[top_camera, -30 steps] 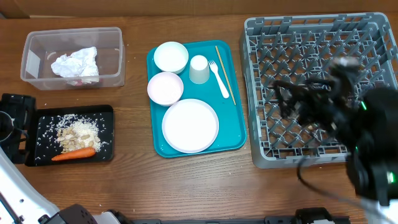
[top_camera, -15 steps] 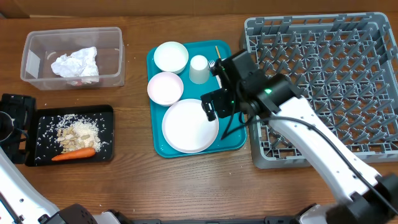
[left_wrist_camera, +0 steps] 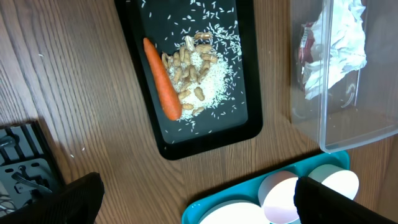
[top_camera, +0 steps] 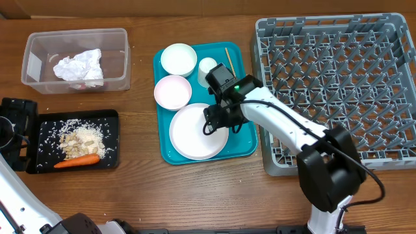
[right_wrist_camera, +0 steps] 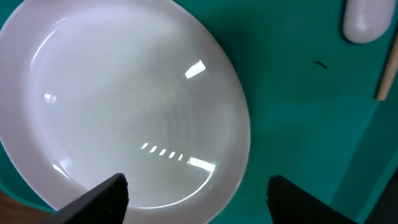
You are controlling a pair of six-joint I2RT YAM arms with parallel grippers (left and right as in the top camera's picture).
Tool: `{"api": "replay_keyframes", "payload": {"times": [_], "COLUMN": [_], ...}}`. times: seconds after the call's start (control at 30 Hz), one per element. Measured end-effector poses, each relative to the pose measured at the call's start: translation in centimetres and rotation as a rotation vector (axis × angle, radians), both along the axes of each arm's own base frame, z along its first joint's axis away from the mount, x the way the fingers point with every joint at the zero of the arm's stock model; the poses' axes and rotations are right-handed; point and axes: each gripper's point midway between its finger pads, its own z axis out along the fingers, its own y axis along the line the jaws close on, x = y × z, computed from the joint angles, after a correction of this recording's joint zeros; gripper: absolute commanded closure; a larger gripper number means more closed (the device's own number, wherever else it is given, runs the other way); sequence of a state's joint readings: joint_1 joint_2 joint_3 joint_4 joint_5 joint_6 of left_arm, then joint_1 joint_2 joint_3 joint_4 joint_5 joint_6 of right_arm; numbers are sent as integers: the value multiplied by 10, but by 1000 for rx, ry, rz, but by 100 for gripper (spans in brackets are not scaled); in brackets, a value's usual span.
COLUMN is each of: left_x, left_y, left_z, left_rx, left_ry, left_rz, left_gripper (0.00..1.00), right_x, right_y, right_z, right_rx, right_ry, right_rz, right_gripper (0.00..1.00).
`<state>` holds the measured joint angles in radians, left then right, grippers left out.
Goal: Sort waste into correct bins and load items into the dishwasher rack
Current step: 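Lower the right gripper onto the large pink plate rim and grasp, then lift the plate and stand it upright at the rack's back right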
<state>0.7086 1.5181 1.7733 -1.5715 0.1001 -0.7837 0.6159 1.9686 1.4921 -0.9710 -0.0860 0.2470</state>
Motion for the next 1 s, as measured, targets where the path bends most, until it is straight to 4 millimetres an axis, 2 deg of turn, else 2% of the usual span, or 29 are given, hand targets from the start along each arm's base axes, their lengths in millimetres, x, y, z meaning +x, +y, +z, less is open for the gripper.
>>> {"api": "replay_keyframes", "payload": {"times": [0.1,0.27,0.37,0.4,0.43,0.5,0.63,0.7,0.73,0.87,1.0], "left_x": [0,0,0,0,0,0,0,0,0,0,0], "left_y": [0,0,0,0,0,0,0,0,0,0,0], "left_z": [0,0,0,0,0,0,0,0,0,0,0], "left_rx": [0,0,0,0,0,0,0,0,0,0,0], "left_ry": [0,0,0,0,0,0,0,0,0,0,0], "left_rz": [0,0,0,0,0,0,0,0,0,0,0], "left_gripper": [0,0,0,0,0,0,0,0,0,0,0], "right_x": [-1,4,4,4,4,5,5,4,2,-2,-12], "right_y": [4,-2,-4,-5,-5,-6,-7,-8,-9,-14,-38], "right_z": [-14,-37,-46,-47,-48,-48,-48,-48,-48,-43,-28], "right_rx": [-19,-85,-103,-109,-111,-114,-118,-121,-127,-139,-193], "right_ry": [11,14,21,22,22,19,21,25,32,65,142], "right_rz": [-3,-34,-43,-45,-49,-51,-63,-65,-62,-78,-113], "right_gripper": [25,25,39,46,59,66,87,91,96,96,96]}}
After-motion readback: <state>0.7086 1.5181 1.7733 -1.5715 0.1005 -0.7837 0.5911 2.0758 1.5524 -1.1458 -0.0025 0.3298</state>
